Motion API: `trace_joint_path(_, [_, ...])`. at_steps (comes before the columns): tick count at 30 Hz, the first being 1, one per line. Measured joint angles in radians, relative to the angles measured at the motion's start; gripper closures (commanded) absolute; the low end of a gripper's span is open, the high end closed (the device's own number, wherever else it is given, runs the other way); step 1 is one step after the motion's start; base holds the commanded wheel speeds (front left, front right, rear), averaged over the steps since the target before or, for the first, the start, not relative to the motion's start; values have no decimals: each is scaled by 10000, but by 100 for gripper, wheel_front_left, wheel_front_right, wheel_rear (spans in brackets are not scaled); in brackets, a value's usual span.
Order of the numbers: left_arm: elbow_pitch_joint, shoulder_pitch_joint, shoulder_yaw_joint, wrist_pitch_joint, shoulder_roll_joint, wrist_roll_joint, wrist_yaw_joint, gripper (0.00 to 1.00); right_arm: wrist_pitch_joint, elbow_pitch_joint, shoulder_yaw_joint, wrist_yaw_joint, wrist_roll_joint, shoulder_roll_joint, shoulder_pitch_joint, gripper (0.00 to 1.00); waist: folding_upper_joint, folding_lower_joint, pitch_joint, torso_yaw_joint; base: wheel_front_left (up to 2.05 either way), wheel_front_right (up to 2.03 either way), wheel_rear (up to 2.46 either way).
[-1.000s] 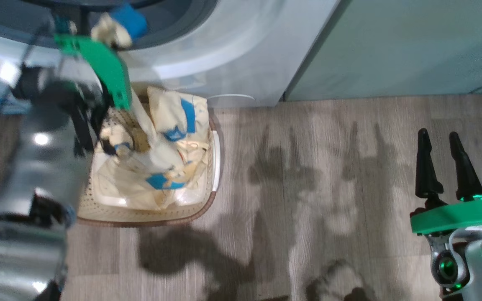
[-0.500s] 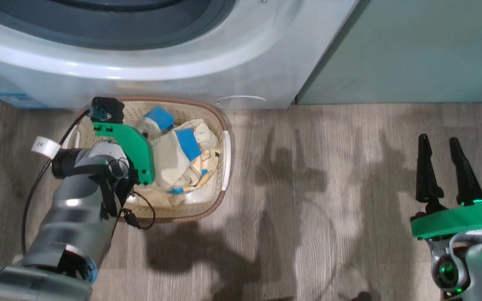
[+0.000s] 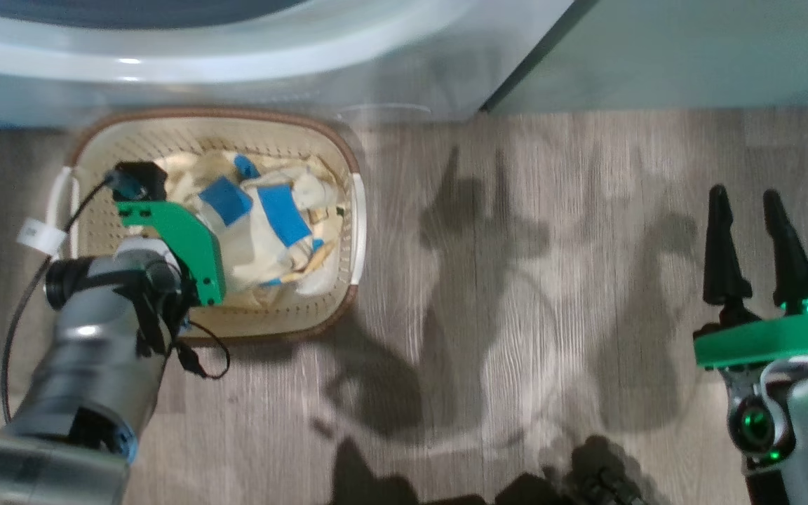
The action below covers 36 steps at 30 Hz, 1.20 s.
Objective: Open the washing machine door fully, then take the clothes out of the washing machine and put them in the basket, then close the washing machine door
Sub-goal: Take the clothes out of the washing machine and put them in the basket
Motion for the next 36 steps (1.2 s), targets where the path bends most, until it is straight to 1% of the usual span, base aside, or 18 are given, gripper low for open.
trace_joint_path(1, [21,-128,48,-17,69,-104,44,100,0,-71,-2,0,-2,0,-139,0,0,0,244,-54,0,0,0])
trace_joint_path(4, [31,-198,40,-35,128,-132,75,100,0,-107,-6,0,-13,0,-302,0,0,1,483,-112,0,0,0])
trace_joint_path(8, [125,-300,63,-313,257,-165,96,100,0,-209,-12,0,-13,0,-580,0,0,2,933,-255,0,0,0])
trace_joint_path(12, [134,-335,94,-640,255,-272,163,100,0,-274,-73,0,-46,0,-667,0,0,2,1217,-343,0,0,0])
trace_joint_path(13, [138,-335,88,-686,247,-314,161,95,0,-272,-82,0,-67,0,-667,0,0,2,1244,-341,0,0,0])
trace_joint_path(14, [146,-334,77,-725,245,-320,159,78,0,-272,-84,0,-96,0,-667,0,-1,2,1247,-327,0,0,0])
trace_joint_path(15, [146,-334,73,-809,240,-320,144,56,0,-272,-88,0,-113,-2,-667,0,0,1,1236,-309,0,0,0])
trace_joint_path(16, [148,-332,65,-949,228,-320,140,22,0,-265,-96,0,-113,-4,-667,0,0,1,1204,-289,0,0,0])
trace_joint_path(17, [153,-327,48,-1060,226,-320,140,0,0,-255,-92,0,-115,-4,-667,0,0,2,1159,-272,0,0,0])
trace_joint_path(23, [167,-147,21,-1843,159,-324,-12,0,0,-119,-27,0,-115,-17,-652,0,0,0,607,-172,0,0,0])
trace_joint_path(30, [180,488,-69,-3080,73,-554,-288,0,0,130,117,0,-111,-31,-349,0,0,-2,-498,-59,0,0,0])
trace_joint_path(36, [-242,829,-123,-3521,-19,-663,-476,0,0,370,148,0,-100,-67,224,0,0,-3,-1591,73,0,0,0])
